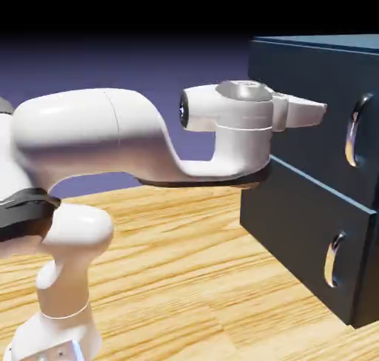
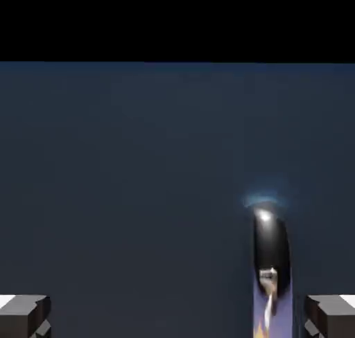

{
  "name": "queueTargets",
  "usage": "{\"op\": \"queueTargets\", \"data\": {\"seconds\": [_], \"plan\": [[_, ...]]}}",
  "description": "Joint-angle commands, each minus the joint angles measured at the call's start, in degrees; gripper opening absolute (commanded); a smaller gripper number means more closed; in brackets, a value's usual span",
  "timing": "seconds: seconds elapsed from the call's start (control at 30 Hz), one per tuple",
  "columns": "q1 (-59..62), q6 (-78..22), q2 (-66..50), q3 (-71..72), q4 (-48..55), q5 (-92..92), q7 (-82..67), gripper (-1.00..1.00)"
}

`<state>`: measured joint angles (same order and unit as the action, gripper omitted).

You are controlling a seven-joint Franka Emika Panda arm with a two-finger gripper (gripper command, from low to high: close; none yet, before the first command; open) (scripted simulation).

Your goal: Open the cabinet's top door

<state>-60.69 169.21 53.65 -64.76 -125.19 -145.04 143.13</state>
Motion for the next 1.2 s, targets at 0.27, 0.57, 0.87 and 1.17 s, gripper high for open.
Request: {"op": "queueTargets", "data": {"seconds": [0.27,0.57,0.87,1.17], "plan": [[-8.66,-0.69,3.03,-9.35,5.17,-20.95,14.54,0.0],[-19.12,-0.73,1.6,-15.35,13.93,-20.97,14.01,-1.0],[-0.44,-9.18,-5.4,-3.43,-1.59,-19.27,22.97,-1.0],[18.24,-16.3,-5.9,12.01,-15.38,-10.45,22.87,-1.0]]}}
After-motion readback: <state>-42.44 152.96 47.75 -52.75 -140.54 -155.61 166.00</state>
